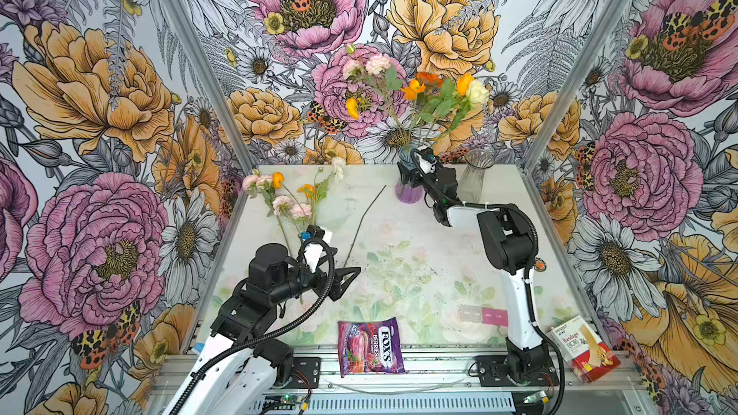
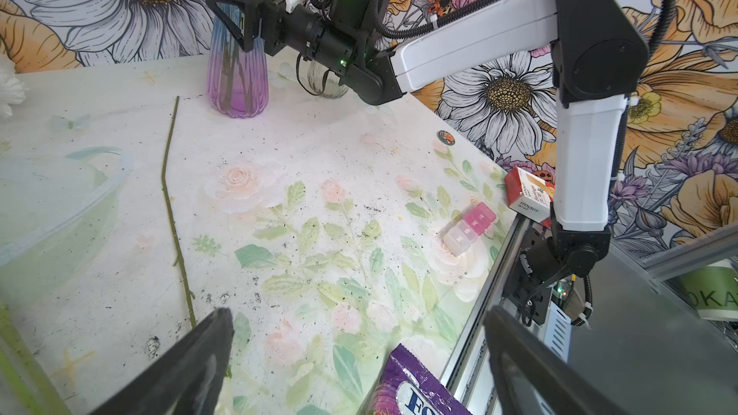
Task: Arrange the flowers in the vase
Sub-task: 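Slide the held blue-purple vase farther from the robot with the right gripper, then open the right gripper to release the blue-purple vase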
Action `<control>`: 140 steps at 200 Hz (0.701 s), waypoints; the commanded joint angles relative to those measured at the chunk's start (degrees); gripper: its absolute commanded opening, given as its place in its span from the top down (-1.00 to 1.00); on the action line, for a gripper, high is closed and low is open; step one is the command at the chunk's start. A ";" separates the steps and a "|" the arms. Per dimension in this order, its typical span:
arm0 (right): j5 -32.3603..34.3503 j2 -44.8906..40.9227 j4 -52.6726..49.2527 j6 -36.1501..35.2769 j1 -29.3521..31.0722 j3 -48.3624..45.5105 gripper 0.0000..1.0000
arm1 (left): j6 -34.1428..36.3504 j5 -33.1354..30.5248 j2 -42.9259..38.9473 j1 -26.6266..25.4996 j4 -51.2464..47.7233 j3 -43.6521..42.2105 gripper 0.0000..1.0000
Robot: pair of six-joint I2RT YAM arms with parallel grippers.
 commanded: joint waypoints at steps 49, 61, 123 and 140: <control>-0.14 -5.02 -1.10 -2.44 -0.22 -4.22 -0.99 | -0.60 2.07 -0.14 0.63 1.65 -0.63 -0.98; 0.22 -5.25 -0.74 -2.53 -0.22 -5.40 -0.99 | -0.61 2.20 -0.21 0.63 1.60 -0.70 -0.98; 0.57 -7.48 1.95 -1.28 -0.25 -11.52 -0.98 | -0.61 2.66 -0.60 0.58 1.76 -0.68 -0.98; 0.21 -8.55 2.09 -1.28 -0.22 -12.88 -0.99 | -0.70 2.73 -0.72 0.74 1.85 -0.71 -0.98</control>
